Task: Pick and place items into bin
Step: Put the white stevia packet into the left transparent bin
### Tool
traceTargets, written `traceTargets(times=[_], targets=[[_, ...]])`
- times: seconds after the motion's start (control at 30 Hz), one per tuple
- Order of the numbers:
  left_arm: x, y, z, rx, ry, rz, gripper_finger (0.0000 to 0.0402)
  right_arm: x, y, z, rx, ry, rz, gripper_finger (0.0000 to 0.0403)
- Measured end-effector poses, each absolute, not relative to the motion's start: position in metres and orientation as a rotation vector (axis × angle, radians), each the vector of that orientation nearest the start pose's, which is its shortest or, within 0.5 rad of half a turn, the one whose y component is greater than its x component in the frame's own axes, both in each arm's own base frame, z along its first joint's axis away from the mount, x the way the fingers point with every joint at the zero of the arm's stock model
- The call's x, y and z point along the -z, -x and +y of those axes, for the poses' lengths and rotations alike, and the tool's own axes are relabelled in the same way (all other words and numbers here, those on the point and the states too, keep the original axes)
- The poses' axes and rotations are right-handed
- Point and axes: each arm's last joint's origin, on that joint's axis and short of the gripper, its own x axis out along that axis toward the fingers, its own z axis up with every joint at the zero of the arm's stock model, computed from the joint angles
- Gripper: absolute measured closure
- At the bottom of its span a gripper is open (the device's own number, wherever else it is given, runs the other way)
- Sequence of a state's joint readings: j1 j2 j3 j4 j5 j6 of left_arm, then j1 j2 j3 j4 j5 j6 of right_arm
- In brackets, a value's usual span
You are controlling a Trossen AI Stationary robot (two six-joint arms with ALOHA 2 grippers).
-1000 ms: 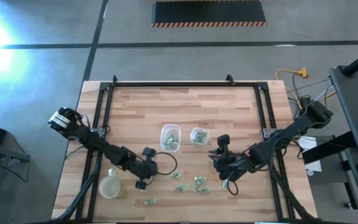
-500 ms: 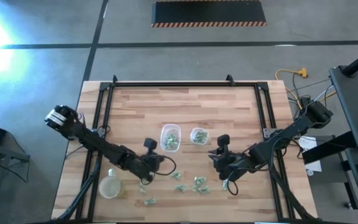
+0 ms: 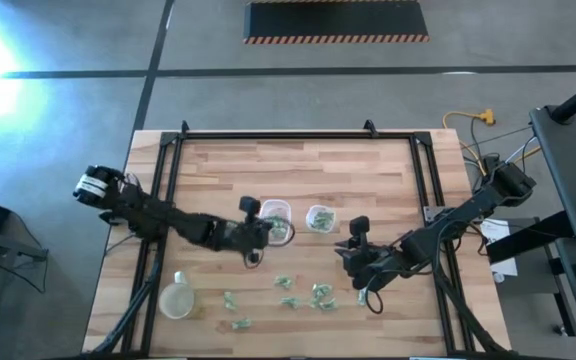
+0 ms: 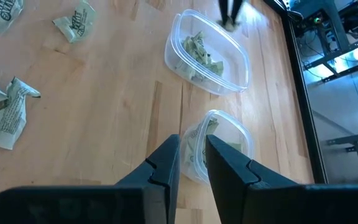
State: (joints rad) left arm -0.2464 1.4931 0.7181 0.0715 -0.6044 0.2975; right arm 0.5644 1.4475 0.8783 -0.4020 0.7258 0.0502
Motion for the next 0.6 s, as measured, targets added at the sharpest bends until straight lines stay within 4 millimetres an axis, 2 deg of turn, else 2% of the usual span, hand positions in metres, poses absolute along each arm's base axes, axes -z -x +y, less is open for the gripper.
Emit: traceTargets(times=[0.17,0.33,0.6], targets=[[-0.186,-0.292,-0.032,-0.209,-0.498,0.692,0.0393,-0.21,-0.244,0.132,0.169,0.533,0.771,0.0335],[-0.184,-0.293,-0.013,-0.142,-0.417,0.707,0.0393,-0.205,-0.242,0.13,0.191,0.49,0.778,0.0335],[-0.182,-0.293,-0.009,-0.097,-0.333,0.705,0.0393,-0.199,-0.239,0.129,0.195,0.494,0.793,0.0335]])
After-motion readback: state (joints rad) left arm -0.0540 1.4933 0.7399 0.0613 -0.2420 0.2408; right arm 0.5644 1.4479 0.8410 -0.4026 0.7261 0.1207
